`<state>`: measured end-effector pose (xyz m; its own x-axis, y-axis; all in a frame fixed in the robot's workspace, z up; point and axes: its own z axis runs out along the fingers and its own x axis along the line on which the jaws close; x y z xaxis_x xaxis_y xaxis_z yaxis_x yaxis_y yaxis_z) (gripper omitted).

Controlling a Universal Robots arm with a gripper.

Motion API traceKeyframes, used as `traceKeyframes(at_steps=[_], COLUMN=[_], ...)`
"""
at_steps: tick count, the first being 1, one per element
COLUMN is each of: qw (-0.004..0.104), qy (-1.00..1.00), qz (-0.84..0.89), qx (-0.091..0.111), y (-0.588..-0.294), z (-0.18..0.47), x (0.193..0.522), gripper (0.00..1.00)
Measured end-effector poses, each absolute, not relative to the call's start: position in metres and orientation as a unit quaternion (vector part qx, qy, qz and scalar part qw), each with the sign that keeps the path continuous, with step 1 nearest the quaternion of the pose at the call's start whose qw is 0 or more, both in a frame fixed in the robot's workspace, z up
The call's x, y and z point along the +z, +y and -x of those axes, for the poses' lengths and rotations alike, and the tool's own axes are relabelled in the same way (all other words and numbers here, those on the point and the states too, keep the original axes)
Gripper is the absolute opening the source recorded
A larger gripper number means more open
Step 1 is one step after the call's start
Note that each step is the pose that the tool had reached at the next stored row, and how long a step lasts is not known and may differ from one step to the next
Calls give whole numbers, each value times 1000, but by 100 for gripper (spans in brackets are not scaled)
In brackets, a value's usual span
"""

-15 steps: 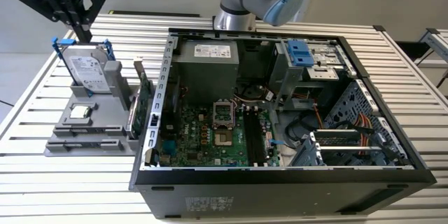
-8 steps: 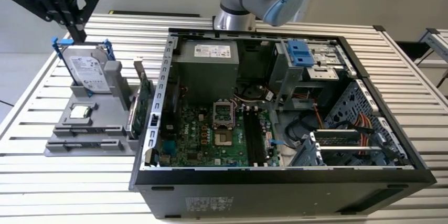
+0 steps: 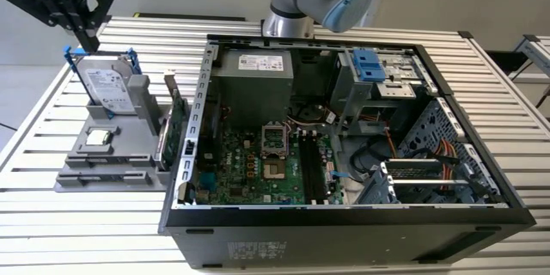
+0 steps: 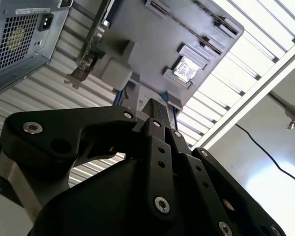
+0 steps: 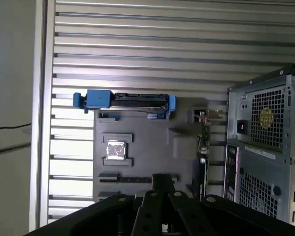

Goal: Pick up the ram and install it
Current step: 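Reach for the ram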

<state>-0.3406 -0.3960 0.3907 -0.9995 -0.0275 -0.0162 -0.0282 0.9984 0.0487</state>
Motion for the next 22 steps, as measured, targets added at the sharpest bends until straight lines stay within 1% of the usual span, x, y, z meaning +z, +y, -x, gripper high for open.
traceKeyframes(at_steps=[22], qw=[6], qy=[999], qz=[24], qx=[25], y=[-394], z=[357], x=[391], gripper=[0])
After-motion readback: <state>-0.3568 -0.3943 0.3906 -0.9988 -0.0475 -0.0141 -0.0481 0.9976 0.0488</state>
